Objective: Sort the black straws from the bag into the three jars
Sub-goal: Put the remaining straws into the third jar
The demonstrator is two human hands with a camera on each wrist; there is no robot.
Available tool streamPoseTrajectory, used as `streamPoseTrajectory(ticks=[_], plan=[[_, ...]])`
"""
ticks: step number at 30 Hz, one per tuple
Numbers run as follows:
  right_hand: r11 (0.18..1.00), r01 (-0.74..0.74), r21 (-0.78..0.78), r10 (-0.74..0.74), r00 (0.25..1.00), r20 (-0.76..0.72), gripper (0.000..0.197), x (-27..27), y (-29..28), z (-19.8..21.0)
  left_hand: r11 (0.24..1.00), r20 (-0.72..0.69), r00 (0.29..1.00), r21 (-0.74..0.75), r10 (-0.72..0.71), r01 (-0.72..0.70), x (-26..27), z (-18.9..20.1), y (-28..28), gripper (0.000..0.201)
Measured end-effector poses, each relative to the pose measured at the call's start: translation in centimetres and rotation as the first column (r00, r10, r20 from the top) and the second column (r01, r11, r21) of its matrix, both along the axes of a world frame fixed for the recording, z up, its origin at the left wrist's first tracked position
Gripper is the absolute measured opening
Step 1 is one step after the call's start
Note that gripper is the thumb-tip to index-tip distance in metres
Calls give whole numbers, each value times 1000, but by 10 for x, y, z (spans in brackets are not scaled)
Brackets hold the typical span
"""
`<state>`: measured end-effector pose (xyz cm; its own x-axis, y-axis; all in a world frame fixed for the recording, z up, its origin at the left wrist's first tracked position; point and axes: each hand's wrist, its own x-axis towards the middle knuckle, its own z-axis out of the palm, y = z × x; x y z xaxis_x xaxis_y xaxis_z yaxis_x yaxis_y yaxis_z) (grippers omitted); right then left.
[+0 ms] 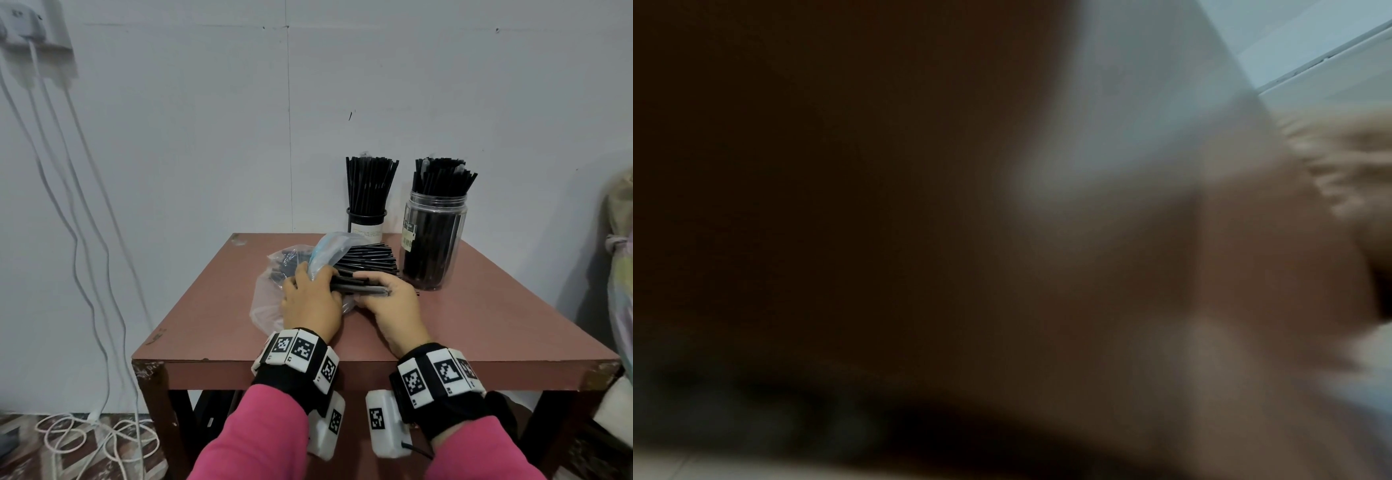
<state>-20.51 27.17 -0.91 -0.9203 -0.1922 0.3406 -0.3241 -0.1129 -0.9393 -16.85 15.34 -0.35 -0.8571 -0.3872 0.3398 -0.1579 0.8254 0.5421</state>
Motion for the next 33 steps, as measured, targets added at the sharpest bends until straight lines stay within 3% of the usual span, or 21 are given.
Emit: streamPoseTrajectory(ticks=[4,7,13,15,16,20,25,29,33], plan=[[989,115,-95,-113,993,31,44,-3,2,-2,1000,3,1000,17,-12,12,-1,0,0,43],[971,130,-199,-115,990,85,42,-5,4,-2,1000,-13,1000,23,-9,10,-1,-1,0,40],[894,-53,-445,125,983,133,28,0,6,8,1000,-47,998,14,29,-28,-1,-1,0,33],[854,-113,-508,225,960,164,33,0,8,9,999,-53,998,22,40,-39,-1,0,1,33],[860,-157,-485,267,949,166,37,2,8,9,999,-54,998,24,41,-39,0,1,1,33],[945,-289,-154,307,946,104,43,7,-2,4,1000,-27,1000,-13,14,-14,2,1,1,39],[972,-42,-231,78,986,150,8,5,-8,7,1000,0,1000,0,-29,29,1,3,2,40],[926,199,-320,-137,969,206,16,-1,-2,7,999,9,999,40,-33,32,0,2,0,53],[869,337,-362,-273,937,217,22,-2,3,8,992,-7,999,119,-37,38,0,4,0,47]])
